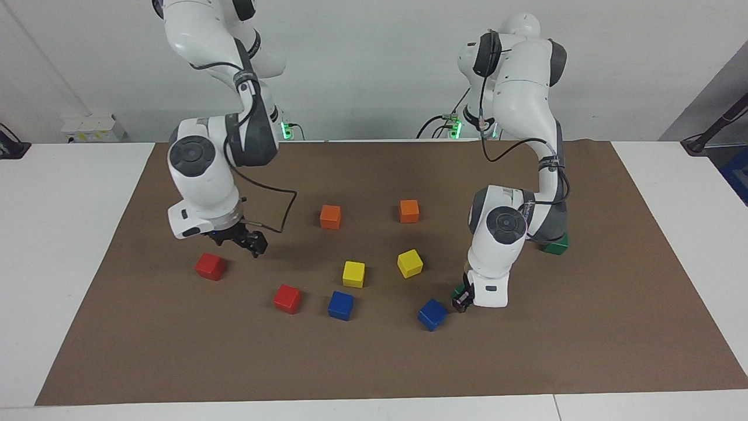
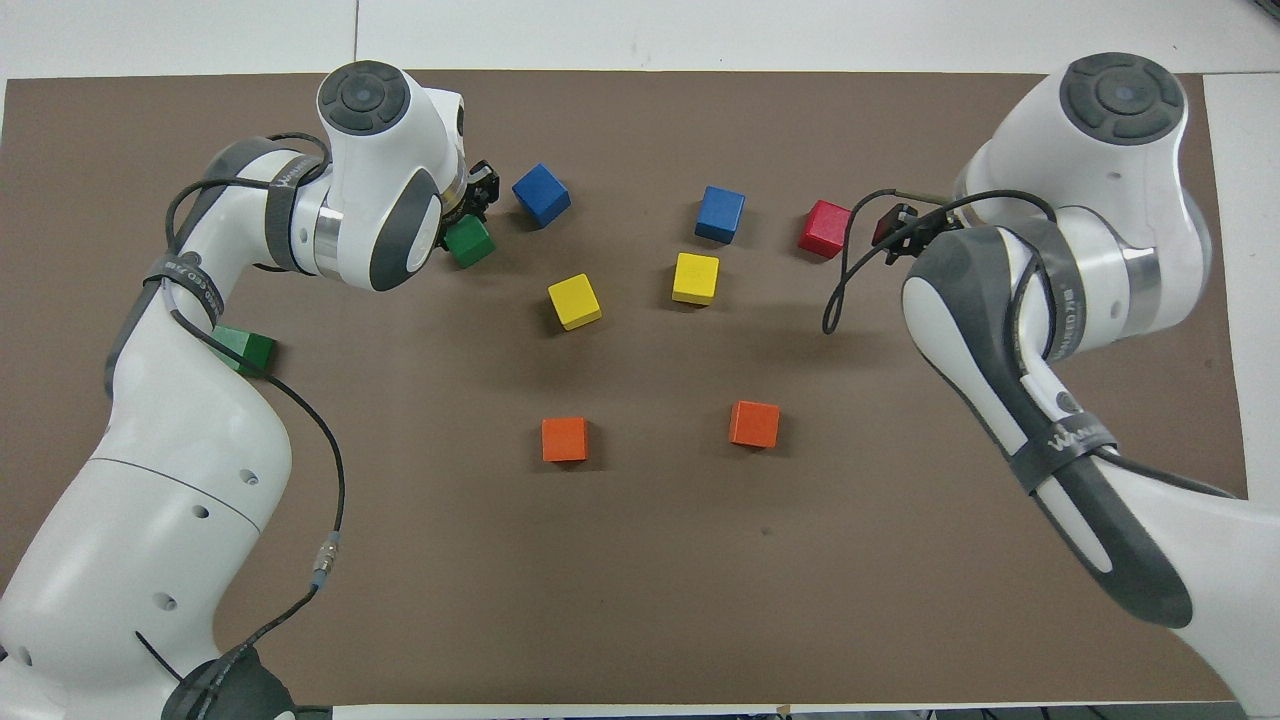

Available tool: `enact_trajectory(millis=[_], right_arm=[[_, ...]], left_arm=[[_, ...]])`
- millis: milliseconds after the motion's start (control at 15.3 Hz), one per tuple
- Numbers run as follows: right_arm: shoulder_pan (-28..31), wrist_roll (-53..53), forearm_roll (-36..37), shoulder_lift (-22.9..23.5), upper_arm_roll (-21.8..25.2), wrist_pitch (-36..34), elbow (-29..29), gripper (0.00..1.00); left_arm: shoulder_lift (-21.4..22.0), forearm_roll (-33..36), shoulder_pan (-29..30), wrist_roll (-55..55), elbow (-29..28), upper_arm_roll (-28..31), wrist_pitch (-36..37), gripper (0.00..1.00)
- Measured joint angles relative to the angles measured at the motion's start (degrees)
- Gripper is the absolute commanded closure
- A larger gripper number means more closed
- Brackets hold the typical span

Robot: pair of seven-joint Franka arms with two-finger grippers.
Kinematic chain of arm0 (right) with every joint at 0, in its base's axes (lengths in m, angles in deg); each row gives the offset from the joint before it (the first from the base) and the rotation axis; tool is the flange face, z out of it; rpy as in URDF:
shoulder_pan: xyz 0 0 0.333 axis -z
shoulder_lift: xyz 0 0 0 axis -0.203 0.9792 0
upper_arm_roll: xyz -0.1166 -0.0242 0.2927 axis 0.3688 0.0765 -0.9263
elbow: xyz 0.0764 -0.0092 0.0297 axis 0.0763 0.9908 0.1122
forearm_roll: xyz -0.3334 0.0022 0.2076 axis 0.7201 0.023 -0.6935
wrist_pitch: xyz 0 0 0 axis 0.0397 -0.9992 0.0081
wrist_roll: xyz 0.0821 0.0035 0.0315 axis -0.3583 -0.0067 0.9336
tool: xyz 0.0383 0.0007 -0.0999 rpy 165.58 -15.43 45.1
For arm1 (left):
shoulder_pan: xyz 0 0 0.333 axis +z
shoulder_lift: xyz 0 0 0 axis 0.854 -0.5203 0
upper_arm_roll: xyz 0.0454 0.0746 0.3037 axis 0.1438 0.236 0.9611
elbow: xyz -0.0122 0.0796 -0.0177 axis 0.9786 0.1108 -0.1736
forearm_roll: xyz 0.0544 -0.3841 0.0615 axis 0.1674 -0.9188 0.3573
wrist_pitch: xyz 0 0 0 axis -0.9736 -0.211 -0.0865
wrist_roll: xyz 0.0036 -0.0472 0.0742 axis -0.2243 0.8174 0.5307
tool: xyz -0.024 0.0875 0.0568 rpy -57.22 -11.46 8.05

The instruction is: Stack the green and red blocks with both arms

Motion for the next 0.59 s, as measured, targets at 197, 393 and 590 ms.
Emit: enact_trajectory(millis=[197,393,590], right_arm=[[-2.7,-6.1,0.3,2.5,-0.1,0.3,-0.9,0.00],[-3.6,-7.9,0.3,6.6,-0.1,2.3,-3.7,0.00],[-3.6,-8.2,0.3,10.1,0.0,3.6,-7.1,0.00]], left_arm=[[3.3,0.0,2.0,6.1,0.4,1.1,5.2,1.00],[14.0,-0.9,7.2,19.8,-6.7,1.2,10.2,1.00],[26.2,-1.7,12.2,34.7,-20.9,1.2,11.0,1.00]])
